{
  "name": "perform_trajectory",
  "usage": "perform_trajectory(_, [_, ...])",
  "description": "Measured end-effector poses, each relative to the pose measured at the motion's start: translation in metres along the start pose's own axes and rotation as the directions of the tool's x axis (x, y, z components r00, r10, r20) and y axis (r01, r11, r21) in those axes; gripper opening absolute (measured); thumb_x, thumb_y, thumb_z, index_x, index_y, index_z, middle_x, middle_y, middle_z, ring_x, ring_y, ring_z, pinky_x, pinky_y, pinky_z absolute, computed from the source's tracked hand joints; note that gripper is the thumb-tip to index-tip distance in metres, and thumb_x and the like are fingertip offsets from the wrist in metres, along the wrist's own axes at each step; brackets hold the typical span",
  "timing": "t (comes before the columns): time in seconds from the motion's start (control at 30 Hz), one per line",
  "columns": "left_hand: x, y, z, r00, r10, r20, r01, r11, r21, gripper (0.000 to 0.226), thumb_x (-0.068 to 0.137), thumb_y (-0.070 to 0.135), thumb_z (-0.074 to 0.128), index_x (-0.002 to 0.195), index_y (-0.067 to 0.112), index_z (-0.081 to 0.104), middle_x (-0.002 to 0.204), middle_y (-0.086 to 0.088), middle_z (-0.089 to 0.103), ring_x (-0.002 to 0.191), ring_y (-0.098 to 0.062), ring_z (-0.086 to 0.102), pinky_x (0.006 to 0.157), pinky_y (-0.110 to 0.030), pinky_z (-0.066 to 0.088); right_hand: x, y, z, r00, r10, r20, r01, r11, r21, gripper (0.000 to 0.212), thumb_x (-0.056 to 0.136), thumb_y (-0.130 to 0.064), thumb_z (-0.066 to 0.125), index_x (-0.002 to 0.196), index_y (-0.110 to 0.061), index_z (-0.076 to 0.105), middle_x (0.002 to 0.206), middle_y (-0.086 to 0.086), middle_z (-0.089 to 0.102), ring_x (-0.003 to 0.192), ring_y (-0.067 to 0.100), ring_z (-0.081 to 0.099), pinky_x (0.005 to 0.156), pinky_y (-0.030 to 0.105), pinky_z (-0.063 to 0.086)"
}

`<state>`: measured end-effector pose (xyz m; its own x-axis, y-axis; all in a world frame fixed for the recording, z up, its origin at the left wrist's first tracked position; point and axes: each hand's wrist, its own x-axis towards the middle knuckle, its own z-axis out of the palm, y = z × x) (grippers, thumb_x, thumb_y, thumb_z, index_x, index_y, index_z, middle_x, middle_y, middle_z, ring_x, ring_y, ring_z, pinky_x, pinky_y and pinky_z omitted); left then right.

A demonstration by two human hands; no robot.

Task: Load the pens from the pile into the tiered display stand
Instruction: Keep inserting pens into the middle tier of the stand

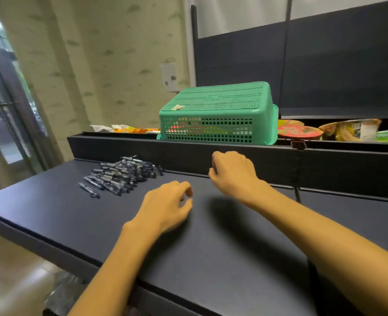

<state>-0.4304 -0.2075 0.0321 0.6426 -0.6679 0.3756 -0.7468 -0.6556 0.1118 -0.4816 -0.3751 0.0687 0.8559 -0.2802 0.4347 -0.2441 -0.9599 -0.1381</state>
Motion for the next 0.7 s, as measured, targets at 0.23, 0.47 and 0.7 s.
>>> perform_trajectory(0.23, [0.018, -0.141, -0.003, 0.999, 0.04, 0.023, -0.04, 0.999, -0.014, 0.018, 0.092, 0.036, 0.049, 0.108, 0.03, 0.054, 0.106, 0.011, 0.057, 0.101, -0.013, 0.053, 0.074, -0.03, 0.04, 0.061, -0.068, 0.052, 0.999, 0.016, 0.042, -0.013, 0.997, -0.073, 0.013, 0.092, -0.018, 0.048, 0.098, -0.009, 0.055, 0.095, 0.012, 0.06, 0.089, 0.035, 0.058, 0.064, 0.035, 0.039])
perform_trajectory(0.47, [0.036, -0.272, -0.003, 0.982, 0.188, 0.03, -0.187, 0.981, -0.052, 0.022, 0.086, 0.023, 0.053, 0.107, 0.028, 0.057, 0.106, 0.009, 0.056, 0.1, -0.015, 0.053, 0.076, -0.03, 0.044, 0.088, -0.133, 0.098, 0.988, 0.15, -0.025, -0.153, 0.973, -0.175, 0.011, 0.092, -0.019, 0.047, 0.093, -0.009, 0.053, 0.091, 0.011, 0.059, 0.085, 0.035, 0.056, 0.062, 0.035, 0.038])
perform_trajectory(0.7, [0.044, -0.365, -0.014, 0.949, 0.311, 0.045, -0.307, 0.948, -0.083, 0.037, 0.072, 0.031, 0.046, 0.104, 0.028, 0.063, 0.113, 0.009, 0.056, 0.101, -0.019, 0.053, 0.084, -0.037, 0.044, 0.089, -0.203, 0.139, 0.947, 0.293, -0.133, -0.317, 0.923, -0.219, 0.014, 0.094, -0.021, 0.045, 0.086, -0.01, 0.044, 0.085, 0.008, 0.053, 0.086, 0.035, 0.056, 0.06, 0.034, 0.031])
